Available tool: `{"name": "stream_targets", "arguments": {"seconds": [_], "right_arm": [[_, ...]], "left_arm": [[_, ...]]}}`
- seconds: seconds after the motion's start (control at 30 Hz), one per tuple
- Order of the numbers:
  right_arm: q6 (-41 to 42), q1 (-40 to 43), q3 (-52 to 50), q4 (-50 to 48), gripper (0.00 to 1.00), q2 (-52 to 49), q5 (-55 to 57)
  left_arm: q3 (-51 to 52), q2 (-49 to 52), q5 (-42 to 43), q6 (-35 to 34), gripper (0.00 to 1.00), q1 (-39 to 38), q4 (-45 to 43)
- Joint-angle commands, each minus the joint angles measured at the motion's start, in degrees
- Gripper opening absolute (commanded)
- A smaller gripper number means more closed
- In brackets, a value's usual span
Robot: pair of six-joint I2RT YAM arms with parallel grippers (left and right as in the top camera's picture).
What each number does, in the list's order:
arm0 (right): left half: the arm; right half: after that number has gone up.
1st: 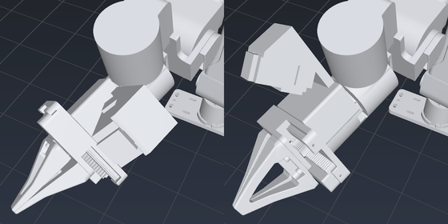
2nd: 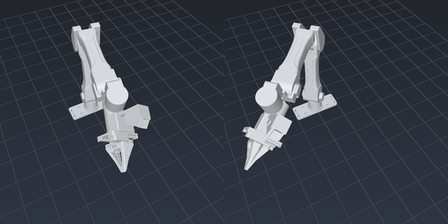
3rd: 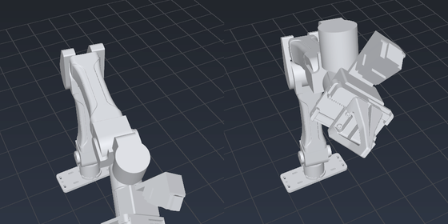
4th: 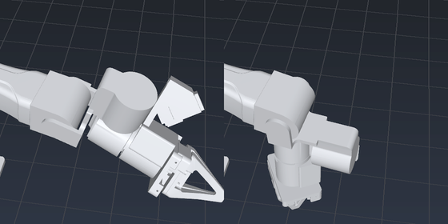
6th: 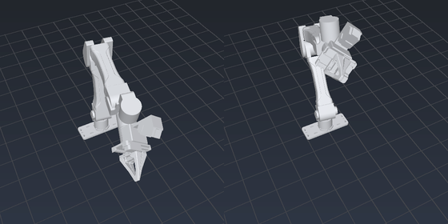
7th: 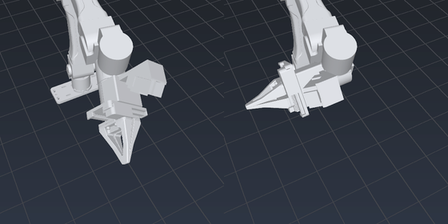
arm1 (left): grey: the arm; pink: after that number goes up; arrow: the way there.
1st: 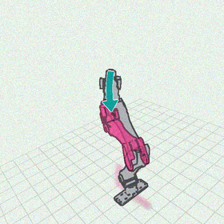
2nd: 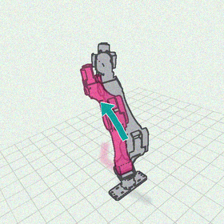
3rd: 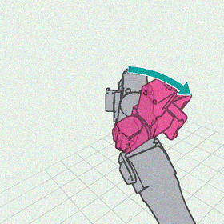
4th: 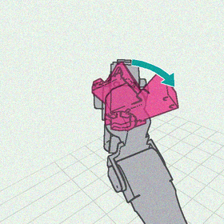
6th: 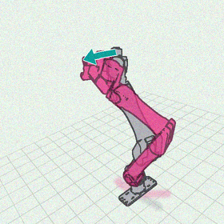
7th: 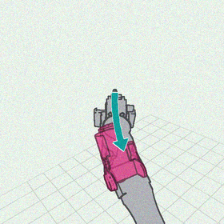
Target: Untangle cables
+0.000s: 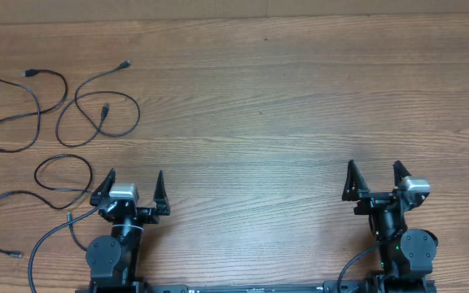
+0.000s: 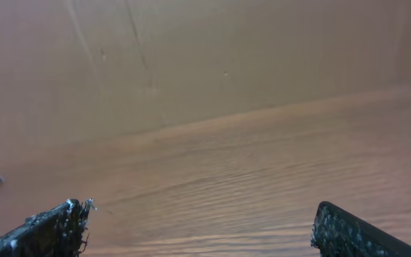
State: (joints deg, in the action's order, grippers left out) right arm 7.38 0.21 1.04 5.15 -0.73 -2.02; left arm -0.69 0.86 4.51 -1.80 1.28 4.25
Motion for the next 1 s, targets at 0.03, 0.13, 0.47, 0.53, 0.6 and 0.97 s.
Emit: {"name": "stream_targets", "arguments": {"seconds": [0.03,0.13,0.47,0.53,0.6,0.97], "right_arm": [[-9.4,-0.5,-0.6,-0.2,1.00,0.6,1.3],[-10.0,-0.5,-0.6,-0.2,1.00,0.6,1.3],[-10.9,-0.5,-0.6,-0.2,1.00,0.6,1.5],[-10.9,-0.5,-0.6,-0.2,1.00,0.6,1.5],[-10.9,-0.5,-0.6,-0.2,1.00,0.6,1.5],[-10.9,-0.5,-0.6,-0.3,1.00,0.6,1.5]], "left_arm": [[0.4,-0.6,0.0,-1.2,1.00,0.6,-0.1],[0.4,-0.6,0.0,-1.2,1.00,0.6,-0.1],[0.4,-0.6,0.0,-1.2,1.00,0.6,-0.1],[0.4,-0.6,0.0,-1.2,1.00,0.6,-0.1],[0.4,-0.6,0.0,-1.2,0.99,0.6,-0.1],[0.4,-0.6,0.0,-1.2,1.00,0.6,-0.1]]}}
